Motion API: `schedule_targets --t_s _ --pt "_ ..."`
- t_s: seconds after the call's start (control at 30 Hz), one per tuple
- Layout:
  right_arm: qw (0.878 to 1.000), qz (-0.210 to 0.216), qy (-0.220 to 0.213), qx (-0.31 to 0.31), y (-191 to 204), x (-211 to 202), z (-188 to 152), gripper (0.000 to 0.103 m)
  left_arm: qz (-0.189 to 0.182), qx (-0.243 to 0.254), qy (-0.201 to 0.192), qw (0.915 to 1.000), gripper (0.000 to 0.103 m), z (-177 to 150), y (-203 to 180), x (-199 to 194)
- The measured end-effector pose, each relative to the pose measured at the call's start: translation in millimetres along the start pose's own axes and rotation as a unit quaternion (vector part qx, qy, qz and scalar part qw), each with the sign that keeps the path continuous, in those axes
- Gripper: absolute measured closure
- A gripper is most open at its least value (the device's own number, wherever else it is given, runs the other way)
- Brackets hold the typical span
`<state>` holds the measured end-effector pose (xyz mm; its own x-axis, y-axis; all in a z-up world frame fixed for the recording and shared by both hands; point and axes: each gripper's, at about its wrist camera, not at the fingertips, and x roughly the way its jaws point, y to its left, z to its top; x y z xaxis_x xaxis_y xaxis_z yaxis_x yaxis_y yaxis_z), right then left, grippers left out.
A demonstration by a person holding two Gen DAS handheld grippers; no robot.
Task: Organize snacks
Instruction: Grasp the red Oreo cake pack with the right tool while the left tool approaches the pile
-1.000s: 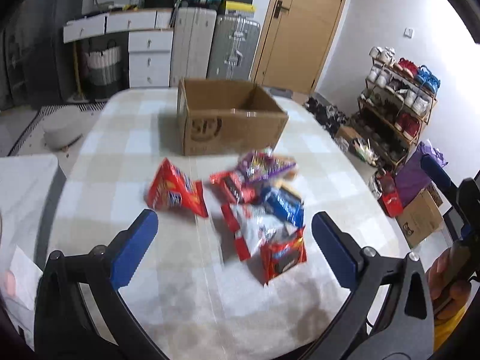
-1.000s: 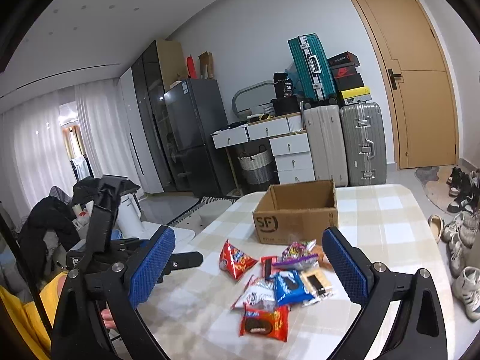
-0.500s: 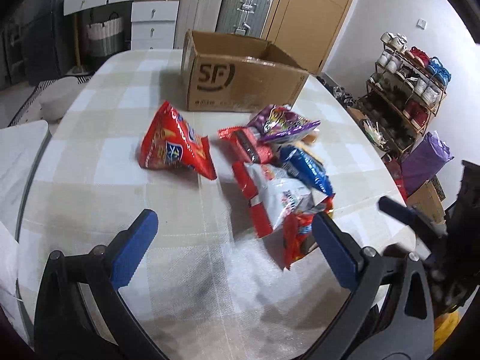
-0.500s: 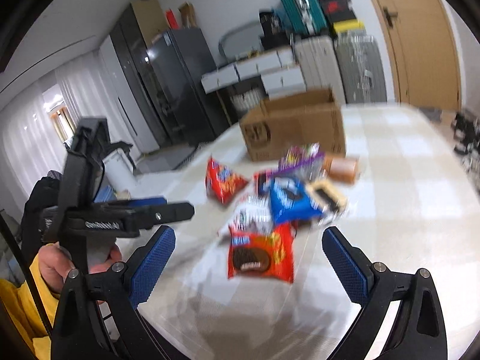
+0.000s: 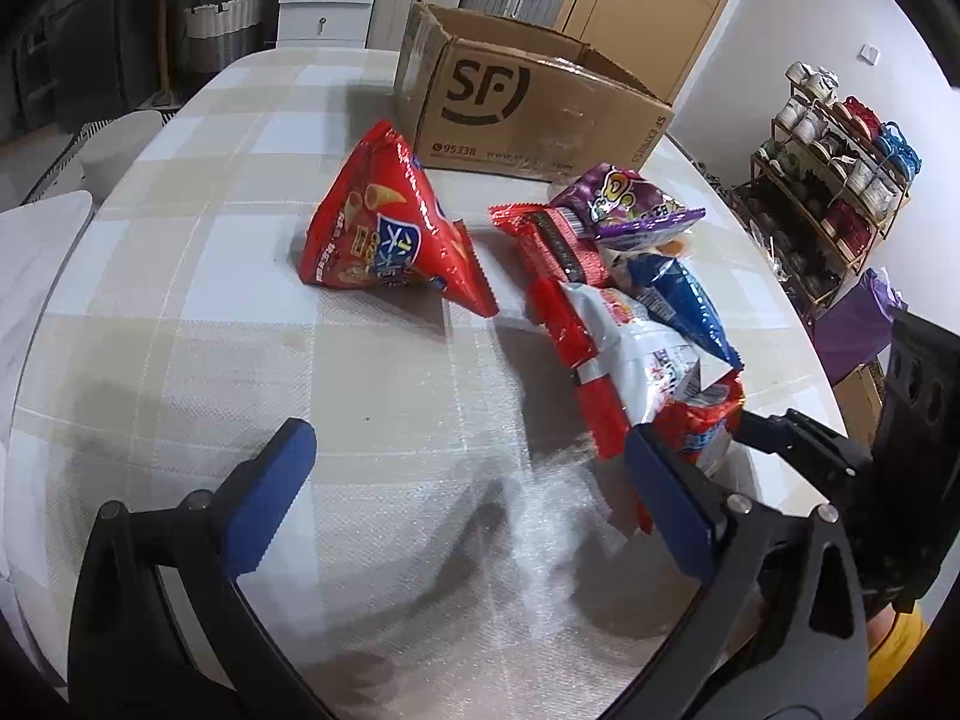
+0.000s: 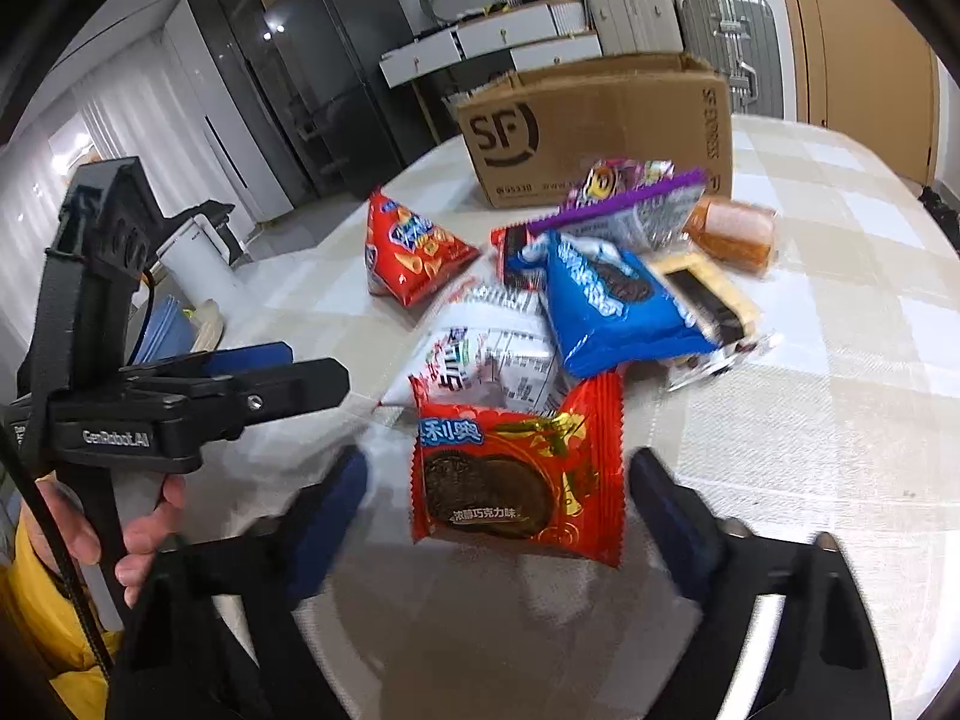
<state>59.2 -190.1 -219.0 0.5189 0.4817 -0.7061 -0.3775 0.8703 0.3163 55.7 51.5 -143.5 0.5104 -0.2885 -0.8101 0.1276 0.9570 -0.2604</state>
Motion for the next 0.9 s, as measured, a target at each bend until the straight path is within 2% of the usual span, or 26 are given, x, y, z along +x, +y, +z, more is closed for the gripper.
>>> schedule_targets --t_s 0.17,0.23,0.57,0.9 --pt "1.000 0.002 0.004 0.012 -7 7 -1 0.049 -0.002 -0.003 0.008 1.0000 0.001 -3 4 6" --pt "1.000 0.010 0.001 0.018 -10 7 -1 0.054 -0.002 -0.002 0.013 0.9999 0.001 -5 5 7" --pt "0.998 0.033 -0.026 0.037 -24 -12 -5 0.056 0.006 0.012 0.014 0.9998 0.001 -8 -4 1" --pt "0.996 0.023 -0.077 0.047 -60 -50 3 0.056 0.005 0.063 0.019 0.9978 0.001 1 -44 2"
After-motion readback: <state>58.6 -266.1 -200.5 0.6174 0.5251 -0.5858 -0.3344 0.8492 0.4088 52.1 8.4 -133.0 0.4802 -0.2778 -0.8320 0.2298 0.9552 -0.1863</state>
